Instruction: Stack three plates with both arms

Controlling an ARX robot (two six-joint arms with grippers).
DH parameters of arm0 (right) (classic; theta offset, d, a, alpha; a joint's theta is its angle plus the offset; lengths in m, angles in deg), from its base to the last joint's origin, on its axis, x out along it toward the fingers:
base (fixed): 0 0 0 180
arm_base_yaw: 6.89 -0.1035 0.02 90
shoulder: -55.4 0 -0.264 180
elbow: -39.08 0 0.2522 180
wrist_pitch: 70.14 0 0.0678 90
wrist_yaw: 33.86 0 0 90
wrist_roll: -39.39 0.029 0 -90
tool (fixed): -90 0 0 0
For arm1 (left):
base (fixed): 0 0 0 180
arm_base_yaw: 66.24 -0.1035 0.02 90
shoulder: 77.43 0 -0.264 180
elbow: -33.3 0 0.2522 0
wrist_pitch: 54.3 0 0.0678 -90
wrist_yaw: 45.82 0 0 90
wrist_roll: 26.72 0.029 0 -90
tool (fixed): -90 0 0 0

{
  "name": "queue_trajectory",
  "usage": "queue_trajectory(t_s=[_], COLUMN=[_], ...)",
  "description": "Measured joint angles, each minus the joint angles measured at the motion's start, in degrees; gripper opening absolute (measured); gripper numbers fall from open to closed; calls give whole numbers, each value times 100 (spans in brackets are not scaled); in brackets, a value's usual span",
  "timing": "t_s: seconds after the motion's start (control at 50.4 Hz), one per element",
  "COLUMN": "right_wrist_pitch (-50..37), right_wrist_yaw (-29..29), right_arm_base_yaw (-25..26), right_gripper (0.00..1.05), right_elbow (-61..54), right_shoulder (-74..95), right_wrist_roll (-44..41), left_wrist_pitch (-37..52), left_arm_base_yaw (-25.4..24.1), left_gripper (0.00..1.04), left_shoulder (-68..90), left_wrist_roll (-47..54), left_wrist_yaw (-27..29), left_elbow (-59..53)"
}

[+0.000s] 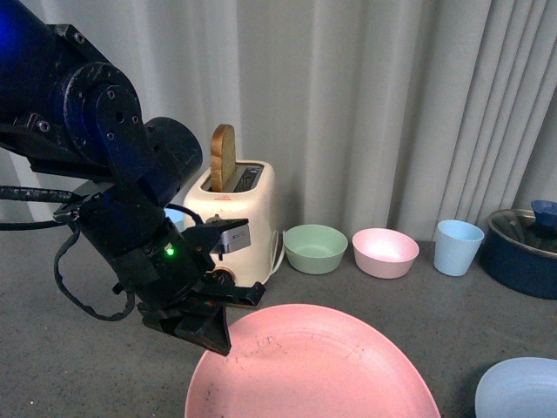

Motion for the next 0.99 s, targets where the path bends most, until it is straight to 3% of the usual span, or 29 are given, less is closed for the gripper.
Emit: queue_trajectory(t_s=[0.992], right_wrist_pitch=[0], right_wrist_yaw=[0], right_arm_base_yaw=[0], right_gripper=[97], right_elbow=[0], right_shoulder=[0], right_wrist_roll=[0], left_wrist_pitch=[437], left_arm_base_yaw=[199], left_gripper=[3], left_shoulder=[157], left_wrist_roll=[109], left_wrist_yaw=[245], left_elbow=[-313])
